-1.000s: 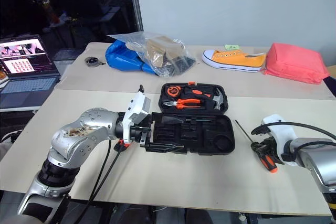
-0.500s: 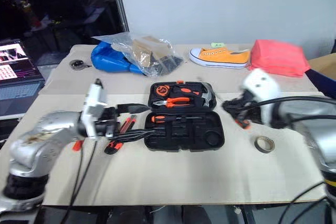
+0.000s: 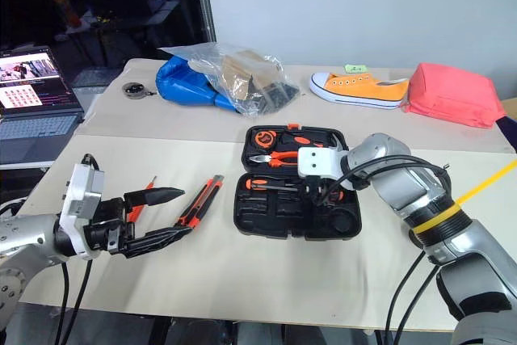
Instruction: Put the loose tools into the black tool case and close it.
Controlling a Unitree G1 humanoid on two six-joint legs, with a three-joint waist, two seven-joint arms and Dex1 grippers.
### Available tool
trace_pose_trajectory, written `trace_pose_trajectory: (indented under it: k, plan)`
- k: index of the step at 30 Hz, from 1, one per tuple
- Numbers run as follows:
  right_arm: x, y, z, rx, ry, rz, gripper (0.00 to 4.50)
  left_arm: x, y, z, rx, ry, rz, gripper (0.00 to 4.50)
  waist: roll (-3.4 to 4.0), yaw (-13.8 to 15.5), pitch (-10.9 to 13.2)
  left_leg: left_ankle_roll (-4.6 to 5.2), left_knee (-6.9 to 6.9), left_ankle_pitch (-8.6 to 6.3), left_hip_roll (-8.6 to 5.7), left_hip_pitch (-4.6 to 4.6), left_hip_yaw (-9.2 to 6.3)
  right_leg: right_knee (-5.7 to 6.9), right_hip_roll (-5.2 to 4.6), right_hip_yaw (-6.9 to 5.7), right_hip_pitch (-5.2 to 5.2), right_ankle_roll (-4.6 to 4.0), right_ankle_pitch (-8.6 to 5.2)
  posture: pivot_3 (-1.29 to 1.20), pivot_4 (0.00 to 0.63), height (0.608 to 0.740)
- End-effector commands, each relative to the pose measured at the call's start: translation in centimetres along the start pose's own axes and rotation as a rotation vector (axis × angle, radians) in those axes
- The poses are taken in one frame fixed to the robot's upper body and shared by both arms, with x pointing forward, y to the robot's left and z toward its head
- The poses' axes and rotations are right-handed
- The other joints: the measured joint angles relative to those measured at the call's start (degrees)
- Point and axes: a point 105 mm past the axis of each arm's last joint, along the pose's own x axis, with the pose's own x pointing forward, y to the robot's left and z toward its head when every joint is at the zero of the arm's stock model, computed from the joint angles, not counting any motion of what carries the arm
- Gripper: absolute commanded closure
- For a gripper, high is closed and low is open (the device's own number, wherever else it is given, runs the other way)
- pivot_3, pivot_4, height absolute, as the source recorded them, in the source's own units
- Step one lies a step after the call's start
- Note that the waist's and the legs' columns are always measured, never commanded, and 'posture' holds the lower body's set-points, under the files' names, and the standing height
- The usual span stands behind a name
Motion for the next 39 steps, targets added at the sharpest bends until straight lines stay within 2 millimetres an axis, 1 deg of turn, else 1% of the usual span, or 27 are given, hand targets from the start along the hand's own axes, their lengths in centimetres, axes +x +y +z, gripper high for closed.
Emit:
trace_pose_trajectory:
  k: [1,6,12,17,20,23,25,26,27,28,30,32,34,36,37,38,39]
  plan:
    - [-0.8,-0.5,-0.4,-0.06,0.02,0.014,3.84,0.2,-0.7,0.9,0.052,-0.022,-0.006,0.44,0.0,-0.11,0.0,0.0,0.01,0.0,0.01,0.03,0.0,0.0,0.02,-0.01,0.02,-0.01,0.0,0.0,0.15,0.74]
    - [-0.3,-0.9,-1.7,-0.039,0.059,0.032,3.84,0.4,-0.9,0.9,0.06,-0.02,-0.018,0.44,0.0,-0.53,0.0,0.0,0.02,0.01,0.03,0.09,0.03,0.13,0.09,-0.01,0.02,-0.03,0.01,0.0,0.15,0.74]
    - [0.7,-1.3,-2.1,0.047,0.05,0.031,3.85,0.5,-1.0,1.0,0.065,-0.016,-0.023,0.44,0.0,-0.65,0.0,0.0,0.04,0.01,0.01,0.15,0.05,0.12,0.06,0.01,0.09,-0.03,0.01,0.0,0.15,0.74]
    - [0.2,-1.2,-2.0,0.101,0.02,0.035,3.85,0.4,-0.9,1.1,0.065,-0.016,-0.026,0.44,-0.01,-0.69,-0.01,0.0,0.02,0.01,0.03,0.22,0.05,0.17,0.08,0.01,0.12,-0.05,0.01,0.0,0.15,0.74]
    - [-0.1,-0.9,-2.6,0.097,0.047,0.041,3.85,0.5,-0.9,1.0,0.063,-0.014,-0.031,0.44,-0.01,-0.5,-0.01,0.0,0.02,0.01,0.02,0.2,0.04,0.16,0.08,-0.01,0.11,-0.06,0.0,0.0,0.15,0.74]
    - [0.1,-0.7,-2.6,0.074,0.059,0.056,3.85,0.6,-0.9,0.9,0.063,-0.013,-0.038,0.44,-0.01,-0.44,-0.01,0.0,0.01,0.01,0.0,0.16,0.05,0.1,0.06,-0.02,0.1,-0.05,0.0,0.0,0.15,0.74]
    - [0.2,-0.8,-2.2,0.057,0.036,0.049,2.85,0.7,-0.8,0.9,0.062,-0.012,-0.043,0.44,-0.01,-0.42,-0.01,0.0,0.01,0.01,-0.01,0.15,0.05,0.09,0.04,-0.02,0.1,-0.05,0.0,0.0,0.15,0.74]
    - [0.1,-1.0,-2.1,0.057,0.025,0.033,2.68,0.7,-0.8,0.9,0.063,-0.012,-0.045,0.44,-0.01,-0.38,-0.01,0.0,0.01,0.01,-0.01,0.15,0.05,0.09,0.04,-0.02,0.1,-0.05,0.0,0.0,0.15,0.74]
    - [0.1,-1.1,-2.0,0.058,0.019,0.022,2.23,0.7,-0.7,0.9,0.063,-0.011,-0.045,0.44,-0.01,-0.37,-0.01,0.0,0.01,0.01,-0.02,0.14,0.05,0.1,0.04,-0.02,0.09,-0.05,-0.01,0.0,0.15,0.74]
    - [-0.4,-1.4,-1.5,0.059,-0.022,-0.004,2.06,0.7,-0.7,0.9,0.063,-0.011,-0.046,0.44,-0.01,-0.37,-0.01,0.0,0.0,0.01,-0.01,0.15,0.04,0.1,0.05,-0.03,0.09,-0.05,-0.01,0.0,0.15,0.74]
    - [-1.8,-1.2,-0.4,0.072,-0.123,-0.015,2.06,0.7,-0.7,0.8,0.064,-0.009,-0.048,0.44,-0.01,-0.28,-0.01,0.0,-0.03,0.01,-0.01,0.1,0.01,0.09,0.07,-0.04,0.06,-0.06,-0.02,0.0,0.15,0.74]
    - [-3.0,-0.9,1.0,0.069,-0.264,-0.028,2.06,0.7,-0.7,0.8,0.063,-0.009,-0.05,0.44,-0.01,-0.33,-0.01,0.0,-0.04,0.0,0.0,-0.02,-0.01,0.07,0.08,-0.05,-0.03,-0.06,-0.03,0.0,0.15,0.74]
    - [-4.4,-0.3,2.7,0.063,-0.443,-0.046,2.06,0.7,-0.7,0.8,0.064,-0.01,-0.054,0.44,-0.01,-0.48,-0.01,0.0,-0.06,-0.01,0.01,-0.07,-0.02,0.05,0.08,-0.05,-0.06,-0.06,-0.04,0.0,0.15,0.74]
    - [-5.6,0.6,3.0,0.12,-0.524,-0.055,2.57,0.8,-0.8,0.8,0.065,-0.01,-0.06,0.44,-0.01,-0.7,-0.01,0.02,-0.08,-0.02,0.02,-0.07,-0.02,0.05,0.08,-0.03,-0.04,-0.06,-0.04,0.0,0.15,0.74]
    - [-5.8,0.8,2.9,0.145,-0.532,-0.06,2.71,0.8,-0.8,0.8,0.066,-0.01,-0.061,0.44,-0.01,-0.72,-0.01,0.02,-0.07,-0.02,0.02,-0.05,-0.03,0.06,0.07,-0.03,-0.02,-0.05,-0.04,0.0,0.15,0.74]
    - [-5.8,1.1,2.3,0.154,-0.518,-0.1,3.09,0.8,-0.7,0.8,0.07,-0.007,-0.064,0.44,-0.01,-0.7,-0.01,0.02,-0.06,-0.02,0.03,-0.03,-0.03,0.07,0.07,-0.03,0.0,-0.05,-0.04,0.0,0.15,0.74]
    - [-5.8,1.2,1.5,0.2,-0.508,-0.149,3.42,0.8,-0.7,0.7,0.072,-0.006,-0.067,0.44,-0.01,-0.67,-0.01,0.02,-0.04,-0.01,0.03,-0.01,-0.03,0.08,0.05,-0.03,0.03,-0.05,-0.04,0.0,0.15,0.74]
